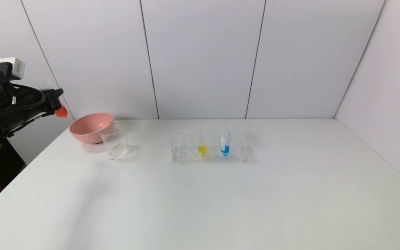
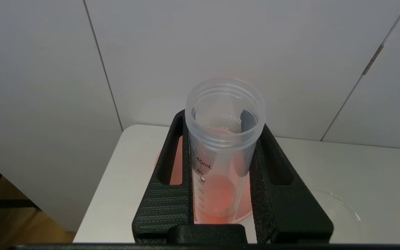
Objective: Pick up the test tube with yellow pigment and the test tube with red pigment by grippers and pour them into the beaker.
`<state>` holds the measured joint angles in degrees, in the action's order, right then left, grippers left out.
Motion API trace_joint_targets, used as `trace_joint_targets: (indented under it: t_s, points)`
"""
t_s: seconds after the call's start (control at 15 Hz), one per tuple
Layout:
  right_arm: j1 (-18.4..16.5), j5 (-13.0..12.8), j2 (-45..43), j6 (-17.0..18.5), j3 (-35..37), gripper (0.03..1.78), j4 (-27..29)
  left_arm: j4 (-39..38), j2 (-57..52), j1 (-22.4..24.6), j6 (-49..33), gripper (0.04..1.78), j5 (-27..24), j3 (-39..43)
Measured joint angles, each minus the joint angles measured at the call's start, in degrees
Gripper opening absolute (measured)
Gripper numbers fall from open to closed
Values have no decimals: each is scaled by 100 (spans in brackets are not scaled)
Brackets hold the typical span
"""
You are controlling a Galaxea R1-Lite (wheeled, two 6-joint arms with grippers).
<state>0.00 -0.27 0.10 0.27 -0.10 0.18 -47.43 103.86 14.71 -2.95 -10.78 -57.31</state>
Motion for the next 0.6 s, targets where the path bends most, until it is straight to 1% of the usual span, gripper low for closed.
trace_joint_targets:
  t_s: [0.2, 0.4, 0.6]
  points:
    - [0, 0, 0, -2, 0, 170, 0, -118, 162, -13, 265, 47, 265, -27]
    - [0, 0, 0, 0, 0, 170, 0, -507, 350, -44, 451, 47, 277, -5]
    - [0, 2, 0, 0, 0, 170, 0, -512, 462, -91, 774, 47, 251, 20]
